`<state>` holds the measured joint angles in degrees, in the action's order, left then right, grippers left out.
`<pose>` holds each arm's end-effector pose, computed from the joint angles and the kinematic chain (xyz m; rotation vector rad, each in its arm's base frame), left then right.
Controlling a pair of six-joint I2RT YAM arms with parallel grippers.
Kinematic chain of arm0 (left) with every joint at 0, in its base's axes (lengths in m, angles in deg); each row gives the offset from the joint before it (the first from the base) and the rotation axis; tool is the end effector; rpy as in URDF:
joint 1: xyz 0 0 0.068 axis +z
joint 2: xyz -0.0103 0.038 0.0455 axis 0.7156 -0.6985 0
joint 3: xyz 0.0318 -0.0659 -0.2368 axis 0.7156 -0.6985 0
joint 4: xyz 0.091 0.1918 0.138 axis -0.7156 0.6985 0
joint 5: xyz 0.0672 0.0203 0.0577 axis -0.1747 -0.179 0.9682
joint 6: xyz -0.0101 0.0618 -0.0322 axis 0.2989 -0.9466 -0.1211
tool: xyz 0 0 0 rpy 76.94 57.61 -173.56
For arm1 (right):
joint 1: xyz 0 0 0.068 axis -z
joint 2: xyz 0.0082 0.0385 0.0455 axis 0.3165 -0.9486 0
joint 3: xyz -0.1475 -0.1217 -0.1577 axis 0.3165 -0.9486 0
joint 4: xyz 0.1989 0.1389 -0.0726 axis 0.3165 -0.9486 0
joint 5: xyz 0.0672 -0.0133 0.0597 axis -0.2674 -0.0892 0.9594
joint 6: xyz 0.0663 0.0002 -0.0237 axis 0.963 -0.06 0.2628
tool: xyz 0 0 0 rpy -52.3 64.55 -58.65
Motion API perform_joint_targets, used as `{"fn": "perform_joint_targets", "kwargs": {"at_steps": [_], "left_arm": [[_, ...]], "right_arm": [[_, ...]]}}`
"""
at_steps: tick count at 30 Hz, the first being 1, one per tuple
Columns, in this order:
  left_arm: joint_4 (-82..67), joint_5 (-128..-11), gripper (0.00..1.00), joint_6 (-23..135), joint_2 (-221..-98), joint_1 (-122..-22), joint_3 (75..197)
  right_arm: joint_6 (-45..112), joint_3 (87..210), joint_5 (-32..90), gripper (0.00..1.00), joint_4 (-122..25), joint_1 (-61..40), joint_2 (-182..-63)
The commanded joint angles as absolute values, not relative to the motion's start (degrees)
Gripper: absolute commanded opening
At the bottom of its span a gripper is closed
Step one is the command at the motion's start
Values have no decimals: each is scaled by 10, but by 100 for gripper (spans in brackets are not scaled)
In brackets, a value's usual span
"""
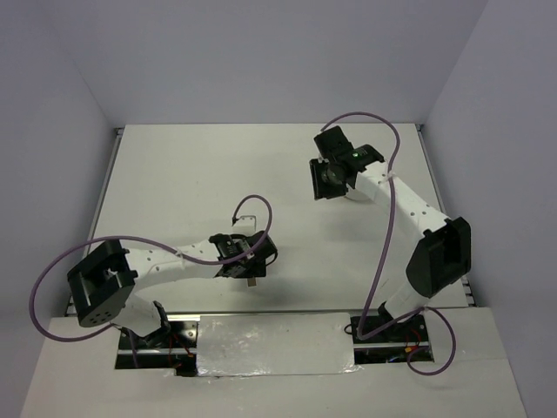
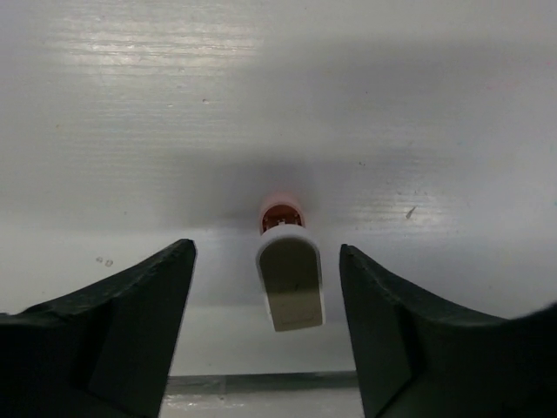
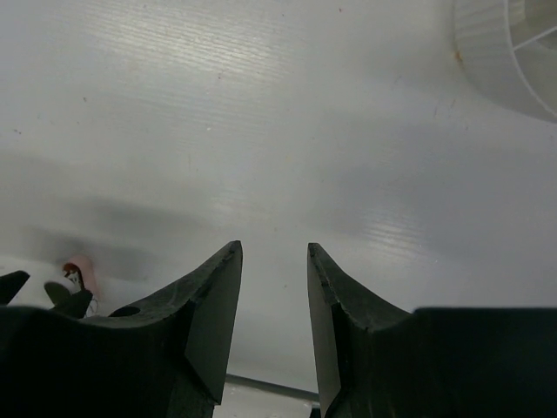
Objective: Sort the stationery into containers
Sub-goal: Pick up the stapler from the center of the board, then place the stapler in the storage box.
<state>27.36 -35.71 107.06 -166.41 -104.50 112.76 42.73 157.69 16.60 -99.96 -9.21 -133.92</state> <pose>0.1604 -0.2173 0.1540 -0.2040 2.5502 -0.1820 0.3018 0.1531 0.2652 -0.2371 2.6081 0.1651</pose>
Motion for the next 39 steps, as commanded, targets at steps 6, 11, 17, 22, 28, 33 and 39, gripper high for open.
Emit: {"fn": "perform_joint_targets", "kwargs": {"at_steps": [6, 11, 17, 22, 28, 33, 39], "left_arm": [[229, -350, 60, 1079, -1732, -1048, 1151], [261, -351, 7, 1075, -1724, -1048, 1185], [156, -369, 0, 1002, -1587, -1047, 1193], [-19, -410, 0, 970, -1438, -1020, 1121], [-203, -502, 0, 967, -1360, -972, 1057], [-287, -546, 0, 960, -1360, -961, 1063], [-336, -603, 0, 962, -1393, -954, 1091]], "right_arm": [[430, 1578, 169, 44, -996, -97, -1264], [436, 1564, 204, 47, -994, -96, -1251], [478, 1422, 436, 55, -836, -72, -1171], [561, 1283, 618, 68, -617, -53, -1063], [784, 1147, 750, 71, -304, -50, -1021], [880, 1108, 756, 71, -118, -88, -1019], [871, 1123, 719, 70, -138, -123, -1019]]}}
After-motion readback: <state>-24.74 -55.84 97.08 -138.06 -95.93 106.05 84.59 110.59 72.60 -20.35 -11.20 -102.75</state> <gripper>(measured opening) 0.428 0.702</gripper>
